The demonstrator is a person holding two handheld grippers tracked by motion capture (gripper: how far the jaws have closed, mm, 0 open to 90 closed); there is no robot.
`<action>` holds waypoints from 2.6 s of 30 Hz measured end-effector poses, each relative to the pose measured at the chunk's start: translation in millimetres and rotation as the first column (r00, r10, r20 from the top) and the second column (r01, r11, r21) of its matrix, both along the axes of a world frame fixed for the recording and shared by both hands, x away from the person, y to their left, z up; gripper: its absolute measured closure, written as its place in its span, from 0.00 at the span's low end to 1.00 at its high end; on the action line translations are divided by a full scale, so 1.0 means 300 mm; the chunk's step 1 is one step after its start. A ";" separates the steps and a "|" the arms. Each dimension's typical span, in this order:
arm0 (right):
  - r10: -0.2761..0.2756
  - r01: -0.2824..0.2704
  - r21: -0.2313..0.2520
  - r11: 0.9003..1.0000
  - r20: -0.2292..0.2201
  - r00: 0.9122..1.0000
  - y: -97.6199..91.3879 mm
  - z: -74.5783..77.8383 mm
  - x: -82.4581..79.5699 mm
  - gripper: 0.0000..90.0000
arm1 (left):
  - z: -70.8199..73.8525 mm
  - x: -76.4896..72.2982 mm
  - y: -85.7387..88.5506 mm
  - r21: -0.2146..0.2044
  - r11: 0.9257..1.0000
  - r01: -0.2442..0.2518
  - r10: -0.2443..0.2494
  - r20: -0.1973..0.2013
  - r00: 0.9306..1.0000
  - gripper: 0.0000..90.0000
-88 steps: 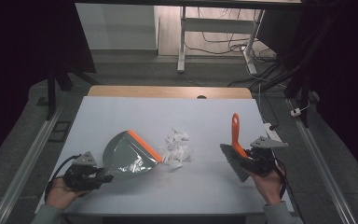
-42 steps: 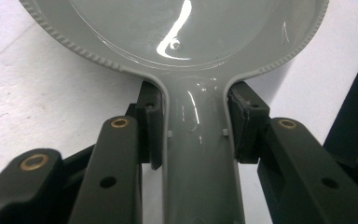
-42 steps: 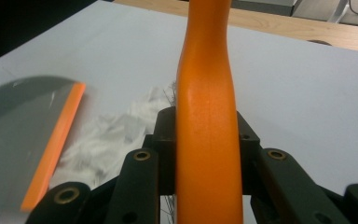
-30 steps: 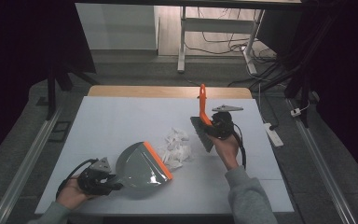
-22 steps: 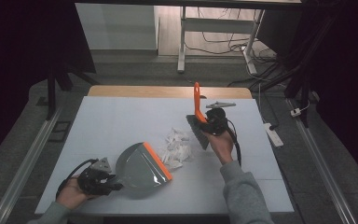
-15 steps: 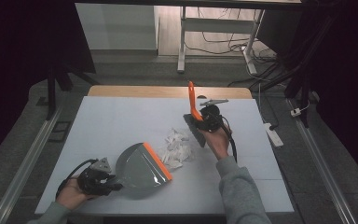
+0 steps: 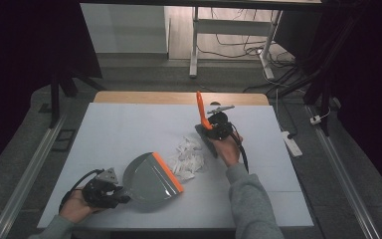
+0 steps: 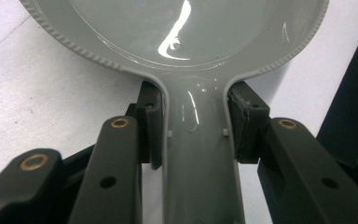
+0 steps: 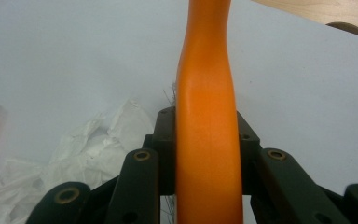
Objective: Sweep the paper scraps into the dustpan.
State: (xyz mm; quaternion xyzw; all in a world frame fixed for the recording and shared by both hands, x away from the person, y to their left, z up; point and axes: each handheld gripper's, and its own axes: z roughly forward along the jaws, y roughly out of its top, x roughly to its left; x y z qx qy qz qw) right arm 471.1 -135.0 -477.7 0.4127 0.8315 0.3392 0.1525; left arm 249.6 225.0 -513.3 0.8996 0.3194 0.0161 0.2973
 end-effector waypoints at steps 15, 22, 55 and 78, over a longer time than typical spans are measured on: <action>0.047 -0.048 -0.030 0.998 -0.024 0.999 0.080 -0.029 0.013 0.78 | 0.001 -0.002 0.001 -0.002 1.000 -0.002 0.002 -0.002 1.000 0.68; 0.089 -0.091 -0.037 0.995 -0.039 0.995 0.122 -0.046 0.002 0.79 | -0.001 -0.002 0.001 -0.001 1.000 -0.004 0.004 -0.004 1.000 0.68; 0.112 -0.112 0.006 0.994 -0.013 0.994 0.101 0.010 -0.035 0.79 | -0.005 -0.004 0.044 -0.006 1.000 -0.015 0.015 -0.044 0.999 0.68; 0.242 -0.246 -0.037 0.969 -0.076 0.967 0.285 -0.051 -0.055 0.79 | -0.010 0.004 0.019 0.017 1.000 0.010 -0.009 -0.049 0.999 0.68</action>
